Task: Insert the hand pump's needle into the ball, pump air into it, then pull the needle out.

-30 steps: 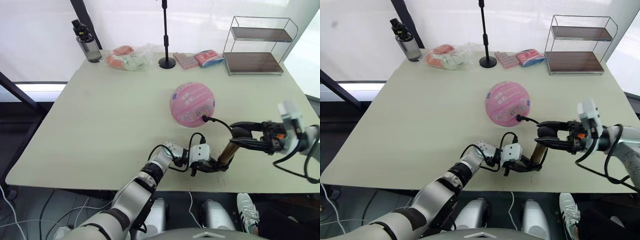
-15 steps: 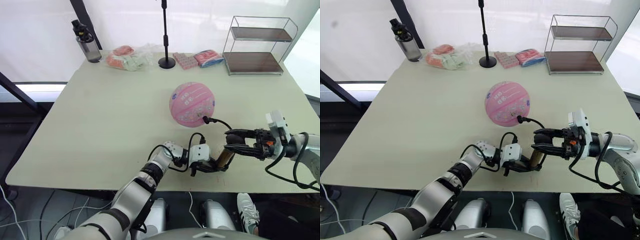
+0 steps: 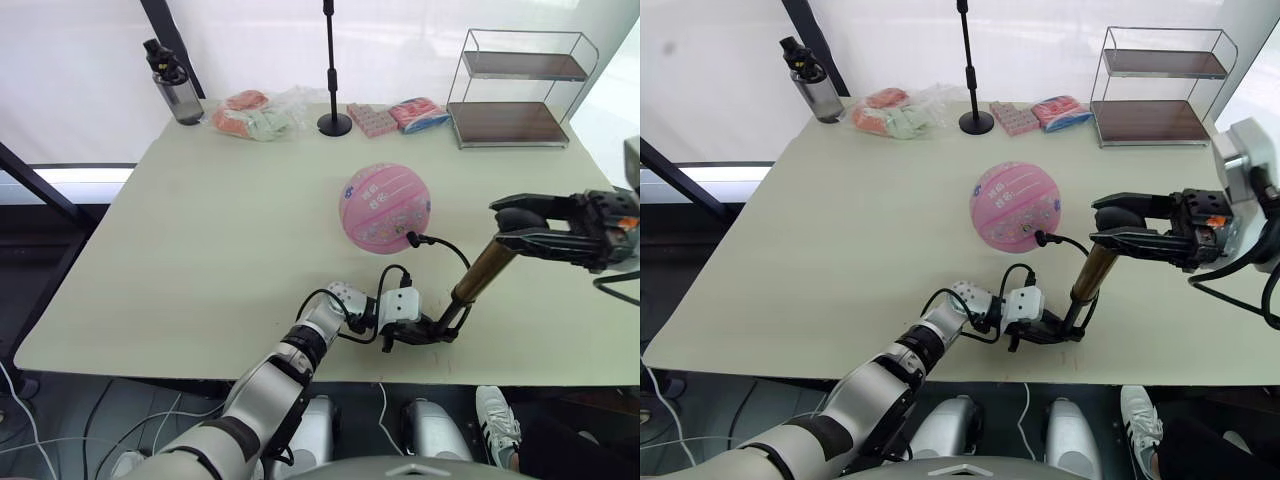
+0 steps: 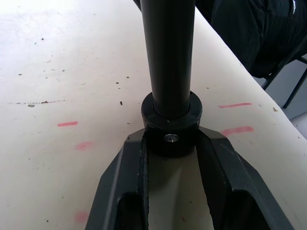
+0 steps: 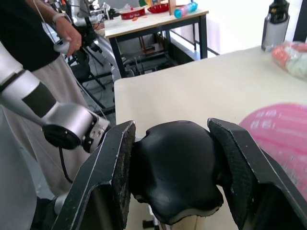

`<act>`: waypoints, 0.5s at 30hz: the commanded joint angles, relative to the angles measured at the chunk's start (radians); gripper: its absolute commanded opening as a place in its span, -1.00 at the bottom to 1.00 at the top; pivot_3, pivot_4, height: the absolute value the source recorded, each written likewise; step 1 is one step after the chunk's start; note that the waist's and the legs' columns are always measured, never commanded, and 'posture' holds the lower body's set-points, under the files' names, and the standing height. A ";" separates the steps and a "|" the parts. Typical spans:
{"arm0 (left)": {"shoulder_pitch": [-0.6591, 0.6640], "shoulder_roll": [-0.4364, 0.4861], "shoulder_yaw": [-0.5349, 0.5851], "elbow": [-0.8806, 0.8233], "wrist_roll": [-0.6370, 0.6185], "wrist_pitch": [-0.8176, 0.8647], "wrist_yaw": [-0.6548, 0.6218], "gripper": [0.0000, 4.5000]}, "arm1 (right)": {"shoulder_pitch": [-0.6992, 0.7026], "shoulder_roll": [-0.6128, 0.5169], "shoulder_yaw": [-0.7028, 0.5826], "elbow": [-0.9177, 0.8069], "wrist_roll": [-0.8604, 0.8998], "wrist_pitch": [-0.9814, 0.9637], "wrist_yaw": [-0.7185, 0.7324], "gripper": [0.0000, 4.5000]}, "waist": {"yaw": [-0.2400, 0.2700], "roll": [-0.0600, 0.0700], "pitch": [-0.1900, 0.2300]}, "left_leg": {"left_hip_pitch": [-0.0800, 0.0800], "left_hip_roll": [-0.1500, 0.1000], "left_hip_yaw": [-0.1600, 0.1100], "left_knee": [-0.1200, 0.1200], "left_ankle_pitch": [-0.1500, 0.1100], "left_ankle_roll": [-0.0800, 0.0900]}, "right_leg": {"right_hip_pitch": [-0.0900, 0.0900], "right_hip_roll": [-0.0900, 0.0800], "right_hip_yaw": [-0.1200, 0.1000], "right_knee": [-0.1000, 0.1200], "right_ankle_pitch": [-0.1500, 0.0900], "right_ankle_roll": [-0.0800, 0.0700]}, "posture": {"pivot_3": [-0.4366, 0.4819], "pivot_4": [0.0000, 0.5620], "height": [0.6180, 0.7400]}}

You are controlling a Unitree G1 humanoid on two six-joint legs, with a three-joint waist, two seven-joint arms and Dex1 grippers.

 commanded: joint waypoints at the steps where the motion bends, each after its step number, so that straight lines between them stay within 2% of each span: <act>1: 0.026 0.017 -0.033 0.054 0.043 0.024 -0.010 -0.49 | -0.088 -0.038 -0.071 0.013 0.077 0.018 -0.019 -0.15 | 0.001 0.000 0.000 | 0.000 0.000 0.000 0.000 0.000 0.000 | 0.000 0.000 0.000 0.000 0.000 0.000 | -0.05 -0.47 1.00; 9: 0.035 0.021 -0.037 0.047 0.035 0.027 -0.021 -0.49 | -0.167 -0.062 -0.083 0.036 0.127 0.104 -0.029 -0.15 | 0.001 0.004 0.005 | -0.003 0.000 0.000 0.000 0.000 0.000 | -0.002 -0.001 0.000 0.000 0.000 0.000 | -0.05 -0.47 1.00; 15: 0.027 0.019 -0.036 0.049 0.035 0.028 -0.022 -0.49 | -0.078 -0.025 -0.042 -0.015 0.044 0.086 -0.006 -0.15 | 0.001 0.004 0.005 | -0.003 0.000 0.000 0.000 0.000 0.000 | -0.002 -0.001 0.000 0.000 0.000 0.000 | -0.05 -0.47 1.00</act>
